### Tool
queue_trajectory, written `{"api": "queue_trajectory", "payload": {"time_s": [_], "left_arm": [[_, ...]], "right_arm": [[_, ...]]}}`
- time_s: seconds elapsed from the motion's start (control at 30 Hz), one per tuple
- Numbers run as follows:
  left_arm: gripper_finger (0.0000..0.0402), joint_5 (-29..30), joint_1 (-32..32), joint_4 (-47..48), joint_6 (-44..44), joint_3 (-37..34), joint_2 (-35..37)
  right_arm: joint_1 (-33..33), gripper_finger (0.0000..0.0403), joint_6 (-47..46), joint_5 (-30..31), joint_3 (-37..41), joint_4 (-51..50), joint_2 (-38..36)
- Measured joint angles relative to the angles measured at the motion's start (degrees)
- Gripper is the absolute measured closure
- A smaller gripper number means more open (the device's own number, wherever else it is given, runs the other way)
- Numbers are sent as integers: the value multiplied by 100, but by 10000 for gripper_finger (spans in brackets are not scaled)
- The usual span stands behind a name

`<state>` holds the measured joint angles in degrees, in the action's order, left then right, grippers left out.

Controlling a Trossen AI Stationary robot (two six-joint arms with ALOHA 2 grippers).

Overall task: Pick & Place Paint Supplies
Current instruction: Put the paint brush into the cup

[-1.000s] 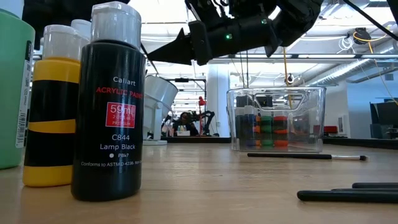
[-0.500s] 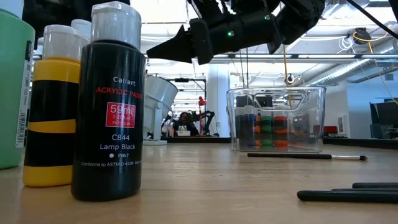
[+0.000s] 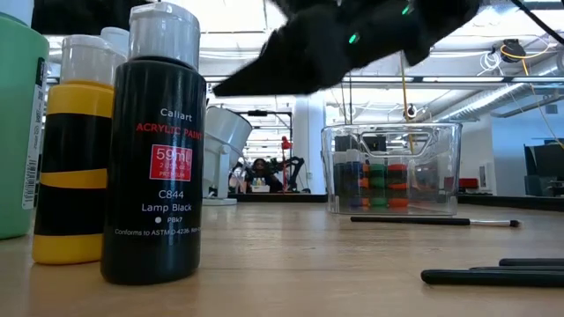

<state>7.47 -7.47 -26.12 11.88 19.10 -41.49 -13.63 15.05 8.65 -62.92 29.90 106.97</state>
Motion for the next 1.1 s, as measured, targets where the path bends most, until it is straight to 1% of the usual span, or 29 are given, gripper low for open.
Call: {"api": "queue_trajectory", "payload": {"time_s": [0.03,0.1,0.17,0.2,0.27,0.33,0.4,0.53,0.6,0.67,0.73,0.8,0.83,0.87,0.93,1.0,1.1], "left_arm": [[400,188,-23,420,-94,227,89],[400,937,-64,1448,-206,749,179],[400,1640,-88,2356,-365,1183,140],[400,1807,-86,2663,-453,1373,77],[400,1852,-82,2979,-511,1636,-45],[401,1852,-84,3185,-602,1812,-185],[401,1905,-67,3365,-730,1873,-351],[401,1980,106,3508,-969,1854,-744],[401,1980,255,3463,-1037,1851,-967],[401,1983,411,3363,-1062,1851,-1215],[401,1984,572,3295,-1098,1851,-1445],[401,1907,740,3277,-1142,1849,-1686],[401,1816,830,3241,-1166,1849,-1805],[401,1744,916,3243,-1199,1847,-1901],[401,1630,1055,3229,-1245,1840,-2063],[401,1545,1181,3222,-1270,1840,-2190],[401,1441,1327,3205,-1357,1840,-2407]], "right_arm": [[-95,277,-39,72,4,-30,-73],[-254,256,-233,151,-12,-156,-207],[-432,245,-504,352,-4,-677,-385],[-524,243,-679,538,-2,-900,-433],[-716,244,-860,944,-2,-1160,-440],[-916,251,-837,1384,49,-1340,-439],[-1063,262,-816,1544,200,-1290,-440],[-1136,293,-1026,1537,833,-465,-440],[-1074,315,-1085,1580,1274,63,-443],[-960,339,-993,1461,1758,603,-553],[-810,365,-860,1344,2171,1467,-621],[-660,390,-798,1361,2609,2354,-713],[-591,396,-785,1341,2823,2758,-762],[-511,398,-792,1198,3000,3114,-808],[-388,395,-884,763,3288,3679,-885],[-329,393,-938,511,3458,3909,-939],[-323,400,-866,473,3486,3947,-943]]}}
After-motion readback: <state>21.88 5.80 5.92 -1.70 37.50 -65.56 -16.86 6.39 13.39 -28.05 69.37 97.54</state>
